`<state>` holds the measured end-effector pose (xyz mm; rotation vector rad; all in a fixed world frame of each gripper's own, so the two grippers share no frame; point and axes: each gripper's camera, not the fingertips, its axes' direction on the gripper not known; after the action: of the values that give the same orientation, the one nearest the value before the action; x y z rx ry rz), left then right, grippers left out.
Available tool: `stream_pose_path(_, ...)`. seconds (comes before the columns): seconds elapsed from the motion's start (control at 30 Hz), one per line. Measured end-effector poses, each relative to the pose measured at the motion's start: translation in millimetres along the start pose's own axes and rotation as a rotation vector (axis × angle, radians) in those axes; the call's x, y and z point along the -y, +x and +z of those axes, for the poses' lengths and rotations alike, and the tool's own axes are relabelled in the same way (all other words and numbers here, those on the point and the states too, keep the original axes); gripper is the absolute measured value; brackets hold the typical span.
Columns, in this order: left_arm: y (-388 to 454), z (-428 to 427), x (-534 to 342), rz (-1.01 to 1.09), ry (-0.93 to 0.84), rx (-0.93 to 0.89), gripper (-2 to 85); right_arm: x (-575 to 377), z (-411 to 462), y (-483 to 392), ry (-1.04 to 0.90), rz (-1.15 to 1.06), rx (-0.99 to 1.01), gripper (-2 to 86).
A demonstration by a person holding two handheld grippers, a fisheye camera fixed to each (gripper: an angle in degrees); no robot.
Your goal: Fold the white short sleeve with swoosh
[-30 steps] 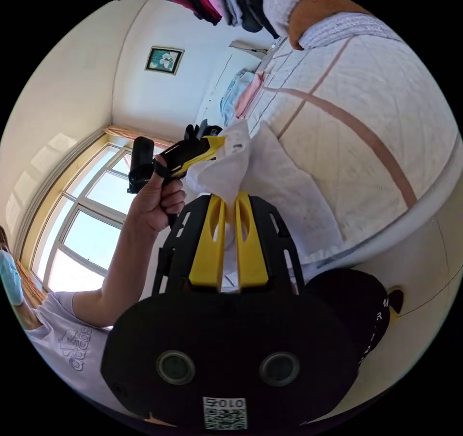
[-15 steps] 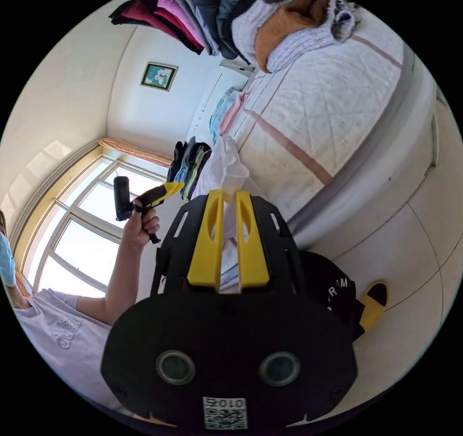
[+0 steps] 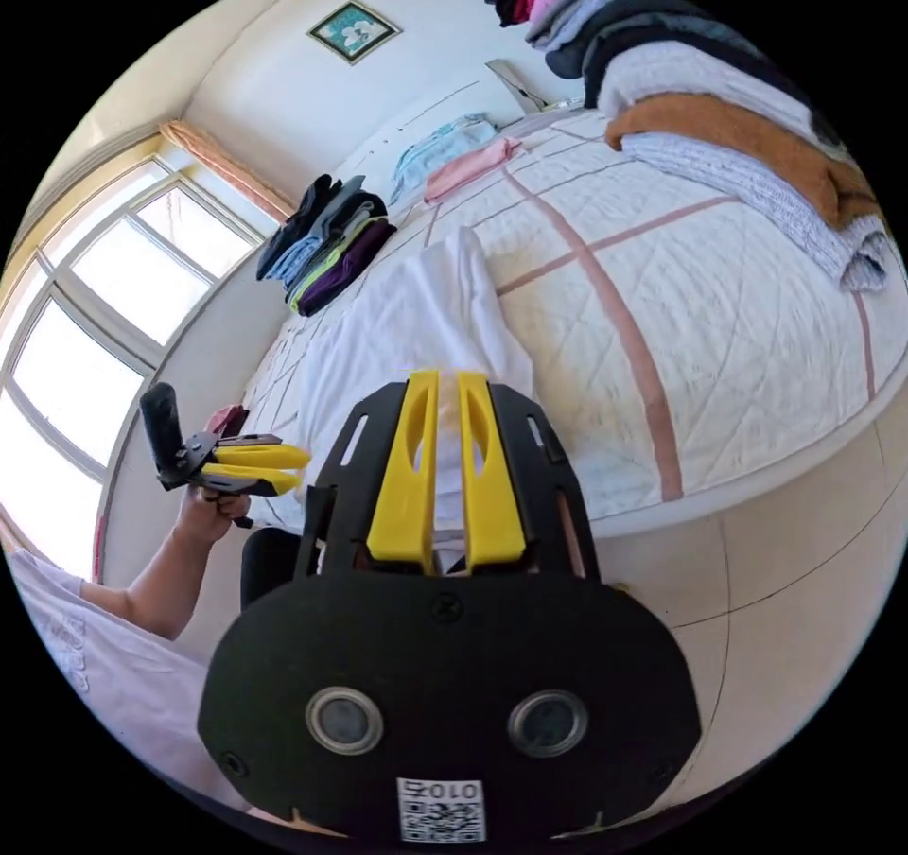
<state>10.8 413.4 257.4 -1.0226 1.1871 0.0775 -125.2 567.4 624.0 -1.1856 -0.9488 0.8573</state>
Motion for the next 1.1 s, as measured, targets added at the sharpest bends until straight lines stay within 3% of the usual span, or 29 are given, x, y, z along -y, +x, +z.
stream_pose_path(0.1,-15,-37,0,-0.052,0.045,0.110,9.6,-5,-7,0,-0.008,0.004,0.009,5.9)
stream_pose_path(0.2,-71,-78,0,-0.292,0.124,0.168,11.2,-22,-21,-29,0.006,-0.081,-0.120,6.9)
stream_pose_path(0.4,-185,-74,23,-0.532,0.147,-0.167,12.0,-48,-24,-47,0.064,-0.109,-0.164,8.1)
stream_pose_path(0.6,-213,-64,53,-0.539,0.071,-0.329,9.1,-65,-1,-41,0.016,-0.039,-0.055,9.0)
stream_pose_path(0.8,-240,-101,33,-0.543,0.199,-0.489,6.7,-79,-4,-36,0.024,-0.002,-0.066,9.0)
stream_pose_path(0.97,-253,-170,10,-0.551,0.312,-0.435,5.7,-54,5,-55,0.004,-0.059,-0.033,9.2)
stream_pose_path(1.1,-286,-254,-83,-0.800,0.529,-0.269,4.9,-17,29,-85,-0.042,-0.155,-0.019,9.5)
